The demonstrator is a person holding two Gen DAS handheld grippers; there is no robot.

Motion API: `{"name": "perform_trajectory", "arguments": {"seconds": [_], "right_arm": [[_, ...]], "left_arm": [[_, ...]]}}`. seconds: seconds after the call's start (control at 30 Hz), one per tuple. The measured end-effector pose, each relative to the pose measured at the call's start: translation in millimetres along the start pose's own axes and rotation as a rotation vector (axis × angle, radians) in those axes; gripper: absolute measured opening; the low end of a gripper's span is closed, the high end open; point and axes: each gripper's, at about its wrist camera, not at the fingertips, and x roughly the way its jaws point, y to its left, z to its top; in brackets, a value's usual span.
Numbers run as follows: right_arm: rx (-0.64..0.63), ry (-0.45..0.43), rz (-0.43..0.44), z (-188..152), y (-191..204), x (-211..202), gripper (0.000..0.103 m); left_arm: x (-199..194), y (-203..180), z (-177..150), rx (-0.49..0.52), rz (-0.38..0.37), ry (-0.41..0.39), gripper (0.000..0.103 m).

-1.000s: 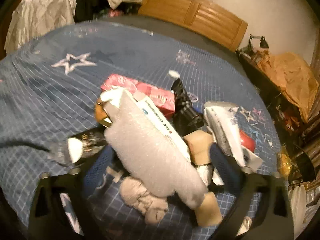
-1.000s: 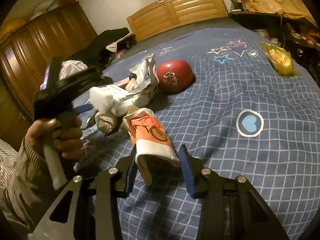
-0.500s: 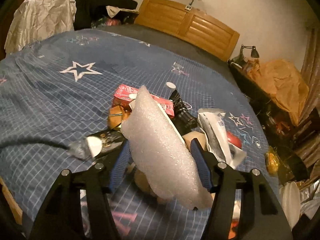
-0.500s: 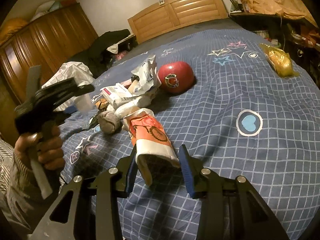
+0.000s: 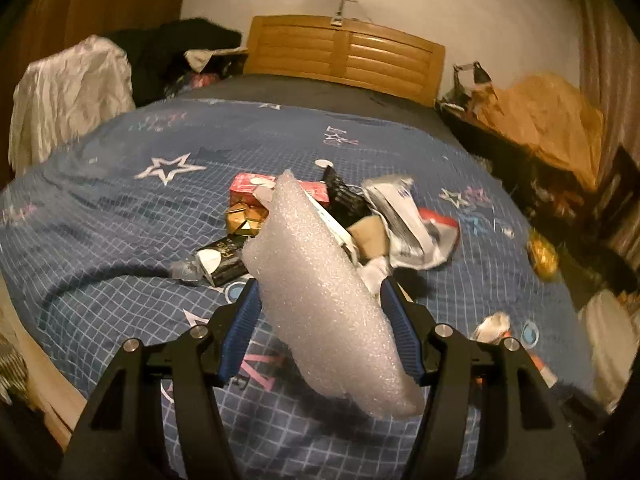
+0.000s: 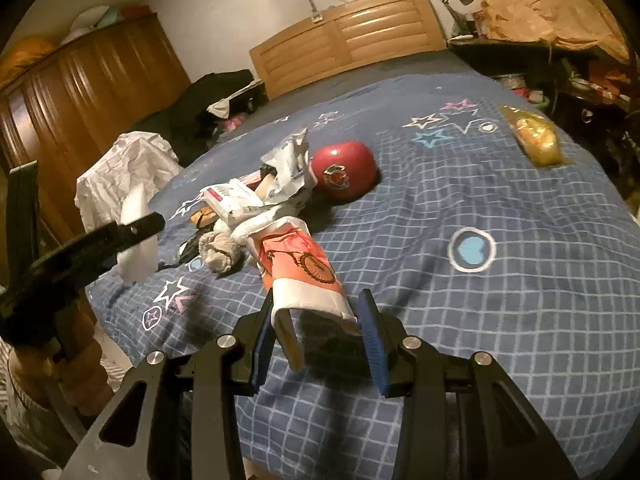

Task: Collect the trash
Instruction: 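Carry both items to the white bucket and open both tools to drop them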

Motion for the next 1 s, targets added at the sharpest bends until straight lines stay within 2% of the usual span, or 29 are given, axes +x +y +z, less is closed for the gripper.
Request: {"name": "perform_trajectory", "arguments": {"seconds": [0.2,0.37,0.73,1.0], "right_arm": [[0.028,-0.04,-0.046,-1.9,-12.3,-24.4,0.041],[0.066,-0.123,-0.111,10.4,-37.0,-61.2,0.041],[0.214,-0.315,-0.365,24.6,-142.3,-183.1,0.042],[0.319,-0.378,-0.561,19.0,-231.8,-264.1,0.042]], "left_arm": [[-9.0,-28.0,-8.9,0.099,0.004,-0.013,0.059],[-17.6,-60.5,-4.7,0.181,-0.018,-0.046,0.059],[-27.3,-194.2,6.7,0.371,-0.201,-0.106,0.059],[-13.1,-300.5,-3.8,0.51,-0.345,-0.07,0.059]]}}
